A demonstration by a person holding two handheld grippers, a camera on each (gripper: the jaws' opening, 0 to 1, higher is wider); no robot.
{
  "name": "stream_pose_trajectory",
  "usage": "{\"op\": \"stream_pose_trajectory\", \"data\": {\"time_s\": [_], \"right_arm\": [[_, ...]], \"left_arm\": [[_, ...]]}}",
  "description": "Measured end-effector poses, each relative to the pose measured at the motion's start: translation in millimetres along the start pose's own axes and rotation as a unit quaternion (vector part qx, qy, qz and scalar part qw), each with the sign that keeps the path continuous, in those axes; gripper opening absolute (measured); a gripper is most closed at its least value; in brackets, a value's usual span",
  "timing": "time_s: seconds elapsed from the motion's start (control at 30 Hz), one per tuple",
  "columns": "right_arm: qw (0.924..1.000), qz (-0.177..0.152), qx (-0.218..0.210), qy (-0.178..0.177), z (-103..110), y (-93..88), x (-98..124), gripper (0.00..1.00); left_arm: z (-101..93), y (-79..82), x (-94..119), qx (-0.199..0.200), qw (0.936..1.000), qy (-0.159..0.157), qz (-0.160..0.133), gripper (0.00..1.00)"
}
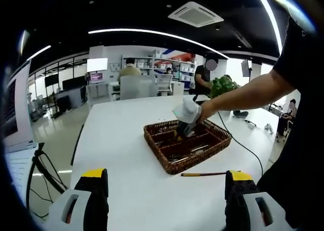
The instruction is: Arrange the knives, forks, and spoons in their matching storage slots by inserting each utensil handle-first until every utensil is classified and aligned in the correct compartment
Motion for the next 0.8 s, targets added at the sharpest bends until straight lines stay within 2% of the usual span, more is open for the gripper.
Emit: {"op": "stream_pose_trajectory", "data": {"time_s": [0.07,0.17,0.33,0.43,0.5,0.63,0.8], "right_arm": [[0.9999,-0.005,-0.009,0.004,-0.3,-0.7,-0.2,0.06],[0.9999,-0.003,-0.006,0.008,0.5,-3.2,-0.3,0.0],[0.9996,-0.007,-0.02,0.017,0.9,-5.3,1.9,0.0],[0.9996,-0.01,-0.022,0.011,-1.9,-6.9,4.0,0.0],[0.9983,-0.009,-0.05,0.029,-0.1,-7.5,4.5,0.01],[0.9978,-0.018,-0.052,0.036,1.2,-7.0,6.0,0.0],[0.9957,-0.028,-0.079,0.038,-0.7,-5.8,9.0,0.0]], "left_arm": [[-0.5,0.7,-0.1,-0.001,1.0,-0.001,0.0,1.0],[-0.9,0.7,0.0,-0.002,1.0,-0.001,0.001,1.0],[-1.3,0.8,0.3,-0.003,1.0,-0.001,0.002,1.0],[-1.4,1.5,0.1,-0.004,1.0,-0.002,0.001,1.0],[-1.3,2.2,0.1,-0.005,1.0,-0.002,-0.001,1.0],[-1.7,2.7,-0.6,-0.006,1.0,-0.003,-0.001,1.0],[-4.2,2.6,-2.0,-0.008,1.0,-0.006,-0.002,1.0]]}}
Point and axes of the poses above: the point that each gripper's makers call its tool centre point, and the gripper's own axes: x roughly backward along the fingers, z roughly to its left, y roughly out of its top, the point moved 7 cm from there along x, roughly backward along the fingers, and after that the axes turned 13 degrees about -y, right-handed, at the moved point
